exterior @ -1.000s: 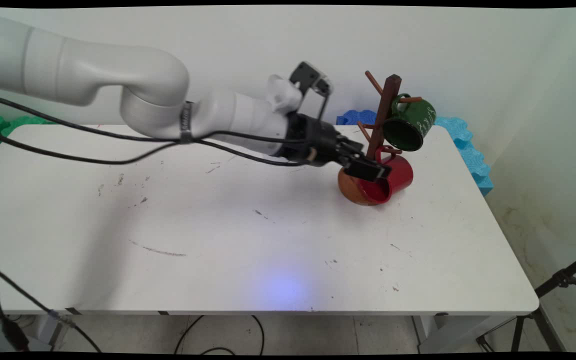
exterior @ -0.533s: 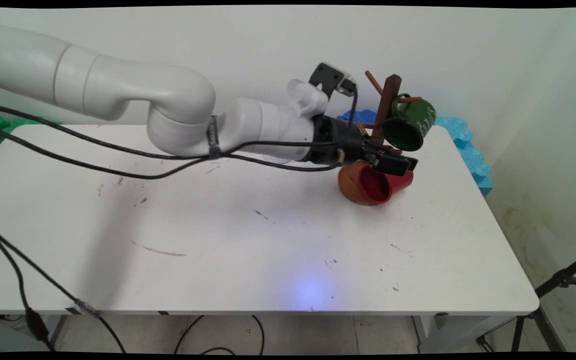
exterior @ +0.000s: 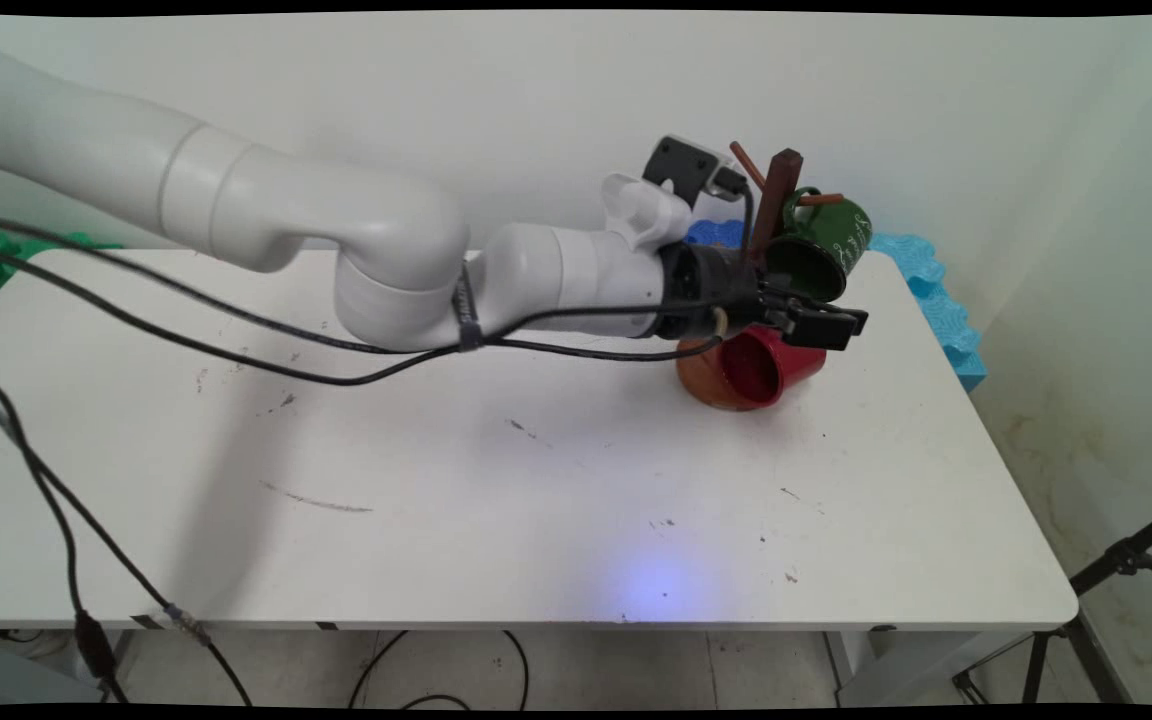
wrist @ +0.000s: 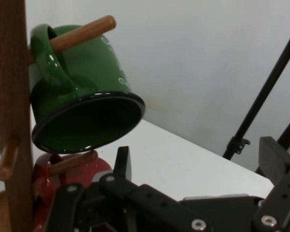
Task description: Pick up the green mug from the rack
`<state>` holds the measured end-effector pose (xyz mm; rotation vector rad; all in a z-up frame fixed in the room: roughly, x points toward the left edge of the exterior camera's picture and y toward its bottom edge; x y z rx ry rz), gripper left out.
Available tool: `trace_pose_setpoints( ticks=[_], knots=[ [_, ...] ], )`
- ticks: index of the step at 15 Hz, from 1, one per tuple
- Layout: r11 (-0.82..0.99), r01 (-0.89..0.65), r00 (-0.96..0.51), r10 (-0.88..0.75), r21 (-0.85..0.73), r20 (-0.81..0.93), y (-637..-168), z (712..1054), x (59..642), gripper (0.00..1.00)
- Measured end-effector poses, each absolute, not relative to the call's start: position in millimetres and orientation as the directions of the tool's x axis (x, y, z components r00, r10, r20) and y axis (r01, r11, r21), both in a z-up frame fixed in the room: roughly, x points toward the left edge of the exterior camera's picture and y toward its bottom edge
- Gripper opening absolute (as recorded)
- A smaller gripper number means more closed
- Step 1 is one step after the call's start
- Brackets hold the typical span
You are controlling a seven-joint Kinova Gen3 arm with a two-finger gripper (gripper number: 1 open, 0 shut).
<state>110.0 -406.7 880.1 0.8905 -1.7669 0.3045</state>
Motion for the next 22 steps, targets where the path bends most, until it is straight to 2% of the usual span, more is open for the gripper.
trace_pose_setpoints(
  ticks=[20,21,22],
  knots=[
    [0.632,-0.746,-0.034,-0.350,0.209,0.936,-462,831,55,1.00],
    [0.631,-0.747,-0.031,-0.346,0.209,0.938,-464,829,53,0.00],
    [0.630,-0.748,-0.028,-0.342,0.208,0.939,-465,827,51,0.00]
  ],
)
